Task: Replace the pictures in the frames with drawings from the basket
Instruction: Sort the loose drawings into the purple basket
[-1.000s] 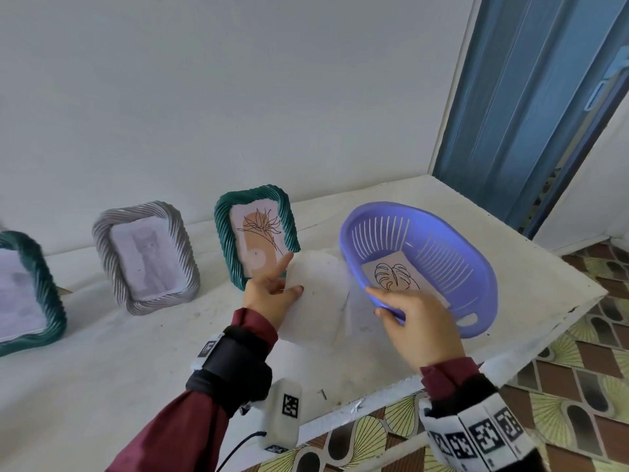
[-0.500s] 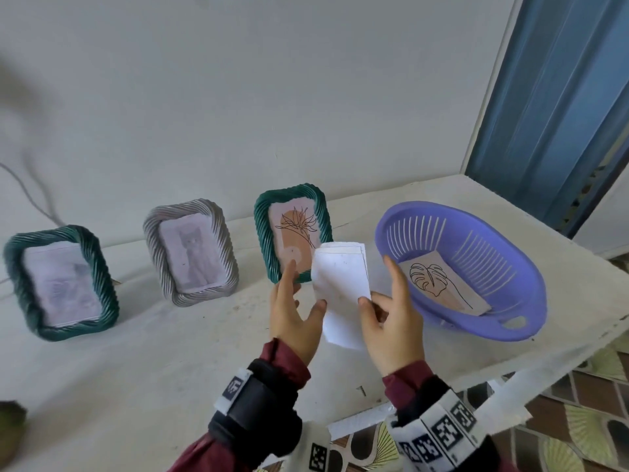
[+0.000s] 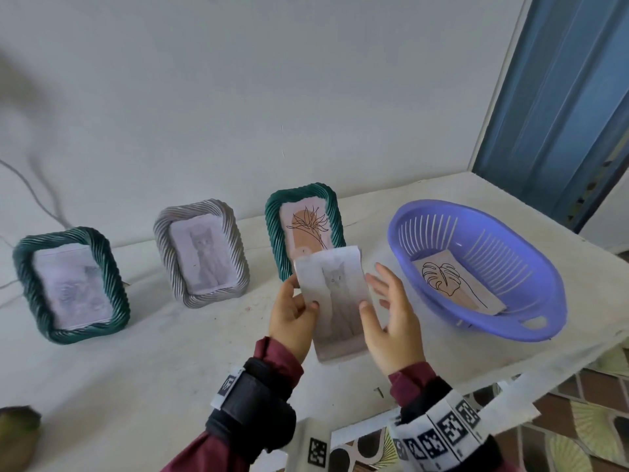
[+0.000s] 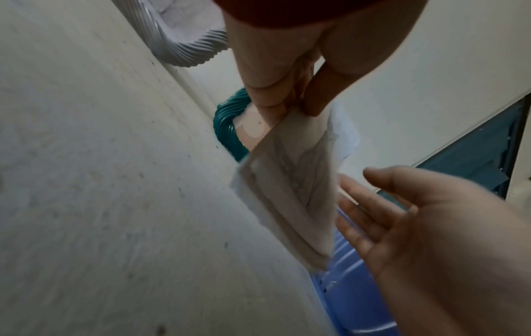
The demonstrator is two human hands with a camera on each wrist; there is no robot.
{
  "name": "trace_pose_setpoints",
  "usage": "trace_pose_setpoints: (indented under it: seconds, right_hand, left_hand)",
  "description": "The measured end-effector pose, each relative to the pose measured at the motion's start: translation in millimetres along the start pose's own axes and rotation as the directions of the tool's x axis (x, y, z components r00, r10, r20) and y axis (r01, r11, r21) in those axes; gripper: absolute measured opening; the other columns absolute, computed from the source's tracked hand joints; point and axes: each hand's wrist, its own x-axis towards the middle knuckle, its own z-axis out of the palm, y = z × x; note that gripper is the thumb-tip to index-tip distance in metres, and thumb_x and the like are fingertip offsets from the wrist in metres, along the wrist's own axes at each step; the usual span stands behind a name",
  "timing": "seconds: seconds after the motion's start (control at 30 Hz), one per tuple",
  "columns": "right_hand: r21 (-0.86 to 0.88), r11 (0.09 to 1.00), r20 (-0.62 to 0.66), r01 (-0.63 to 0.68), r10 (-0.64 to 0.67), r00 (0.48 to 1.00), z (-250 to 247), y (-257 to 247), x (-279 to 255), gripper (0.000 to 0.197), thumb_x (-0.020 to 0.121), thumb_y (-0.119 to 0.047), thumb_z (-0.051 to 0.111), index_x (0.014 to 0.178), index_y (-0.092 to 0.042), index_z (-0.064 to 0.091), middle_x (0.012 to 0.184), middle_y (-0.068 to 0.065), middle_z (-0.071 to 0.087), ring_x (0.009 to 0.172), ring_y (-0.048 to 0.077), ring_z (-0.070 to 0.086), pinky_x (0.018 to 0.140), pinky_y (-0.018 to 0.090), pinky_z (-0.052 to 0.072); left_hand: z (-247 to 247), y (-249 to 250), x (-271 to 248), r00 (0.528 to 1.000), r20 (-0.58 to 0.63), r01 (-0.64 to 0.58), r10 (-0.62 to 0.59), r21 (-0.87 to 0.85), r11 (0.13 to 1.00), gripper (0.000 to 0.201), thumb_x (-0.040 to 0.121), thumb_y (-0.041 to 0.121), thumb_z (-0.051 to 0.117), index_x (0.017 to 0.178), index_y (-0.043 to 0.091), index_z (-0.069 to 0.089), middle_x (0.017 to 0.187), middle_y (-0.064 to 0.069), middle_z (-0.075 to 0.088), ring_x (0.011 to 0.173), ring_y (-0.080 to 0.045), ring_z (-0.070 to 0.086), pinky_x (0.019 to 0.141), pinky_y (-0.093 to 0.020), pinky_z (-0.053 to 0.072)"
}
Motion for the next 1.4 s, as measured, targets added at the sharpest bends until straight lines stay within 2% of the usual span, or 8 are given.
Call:
trace_pose_setpoints:
  seconds: [0.27, 0.4, 0.53, 0.7, 0.77, 0.87, 1.13, 1.4]
  right_hand:
    - [0.067, 0.997, -0.040, -0.024, 0.027, 0.999, 7.1, 4.3, -1.6, 0.057, 0.086, -0.009, 0.057, 0.130, -0.038, 0.034, 0.113, 0.009, 0.063, 0.104, 0.015, 0.060, 0.091, 0.023, 0.047]
    - [0.071, 0.997, -0.046, 0.003, 0.001, 0.999, 10.6, 2.1, -8.8, 0.059, 0.085, -0.018, 0.054, 0.134, -0.039, 0.030, 0.117, 0.007, 0.060, 0.109, 0.019, 0.058, 0.095, 0.031, 0.047]
    - [-0.025, 0.996, -0.082, 0.080, -0.082, 0.993, 13.6, 5.7, -15.6, 0.071, 0.089, -0.004, 0.050, 0.135, -0.051, 0.022, 0.108, -0.003, 0.056, 0.092, 0.009, 0.057, 0.088, 0.022, 0.047]
    - [-0.045, 0.988, -0.138, 0.149, -0.154, 0.978, 15.0, 2.1, -12.1, 0.055, 0.089, -0.012, 0.044, 0.132, -0.044, 0.034, 0.102, -0.023, 0.056, 0.098, -0.014, 0.053, 0.084, -0.001, 0.038]
    - [-0.081, 0.976, -0.146, 0.201, -0.211, 0.966, 16.0, 0.8, -10.0, 0.050, 0.088, -0.009, 0.045, 0.133, -0.031, 0.040, 0.112, -0.024, 0.055, 0.102, -0.017, 0.051, 0.087, 0.000, 0.038]
    - [-0.081, 0.978, -0.136, 0.193, -0.202, 0.970, 17.5, 2.2, -10.8, 0.045, 0.091, -0.018, 0.042, 0.133, -0.034, 0.039, 0.121, -0.029, 0.049, 0.106, -0.017, 0.049, 0.089, 0.001, 0.037]
    - [-0.046, 0.988, -0.150, 0.147, -0.152, 0.977, 11.9, 7.4, -17.7, 0.043, 0.091, -0.023, 0.043, 0.131, -0.039, 0.038, 0.126, -0.031, 0.042, 0.115, -0.022, 0.039, 0.091, -0.002, 0.032]
    - [-0.070, 0.981, -0.205, 0.180, -0.190, 0.960, -9.2, 3.8, -3.9, 0.032, 0.079, -0.008, 0.055, 0.093, -0.036, 0.057, 0.095, -0.026, 0.059, 0.072, 0.003, 0.057, 0.060, 0.009, 0.044]
  left_hand:
    - [-1.4, -7.7, -5.8, 0.991, 0.059, -0.121, 0.118, 0.046, 0.992, 0.047, 0.080, -0.012, 0.048, 0.113, 0.022, 0.047, 0.102, -0.007, 0.061, 0.091, -0.011, 0.060, 0.076, -0.016, 0.050]
    - [-5.4, -14.1, -11.4, 0.979, 0.051, -0.201, 0.197, 0.111, 0.973, 0.073, 0.073, 0.001, 0.049, 0.130, 0.042, 0.031, 0.080, -0.004, 0.057, 0.073, -0.011, 0.055, 0.070, -0.022, 0.047]
    - [-7.4, -19.5, -17.7, 0.932, 0.097, -0.362, 0.349, 0.304, 0.881, 0.098, 0.076, -0.021, 0.039, 0.137, 0.050, 0.010, 0.087, -0.018, 0.057, 0.059, 0.000, 0.040, 0.064, -0.011, 0.038]
    - [-5.6, -23.2, -20.4, 0.862, 0.080, -0.485, 0.501, 0.420, 0.767, 0.100, 0.069, -0.012, 0.035, 0.140, 0.048, 0.000, 0.083, -0.013, 0.060, 0.064, 0.002, 0.048, 0.064, -0.001, 0.036]
    - [-1.7, -22.5, -24.3, 0.877, 0.083, -0.460, 0.473, 0.432, 0.776, 0.097, 0.068, -0.010, 0.034, 0.142, 0.038, -0.006, 0.088, -0.024, 0.062, 0.072, 0.003, 0.055, 0.061, 0.003, 0.034]
    - [-1.8, -29.6, -28.8, 0.906, 0.087, -0.412, 0.415, 0.415, 0.811, 0.095, 0.068, -0.004, 0.030, 0.138, 0.047, -0.007, 0.061, 0.010, 0.042, 0.055, -0.002, 0.043, 0.054, -0.005, 0.035]
    - [-3.3, -28.7, -25.0, 0.944, 0.120, -0.330, 0.308, 0.397, 0.857, 0.097, 0.070, 0.000, 0.034, 0.132, 0.064, -0.005, 0.062, 0.006, 0.032, 0.055, -0.014, 0.036, 0.057, -0.017, 0.039]
    - [-8.1, -14.1, -11.7, 0.971, 0.195, -0.182, 0.141, 0.211, 0.960, 0.093, 0.076, -0.024, 0.037, 0.128, 0.053, 0.033, 0.099, 0.009, 0.055, 0.071, -0.007, 0.050, 0.069, -0.019, 0.045]
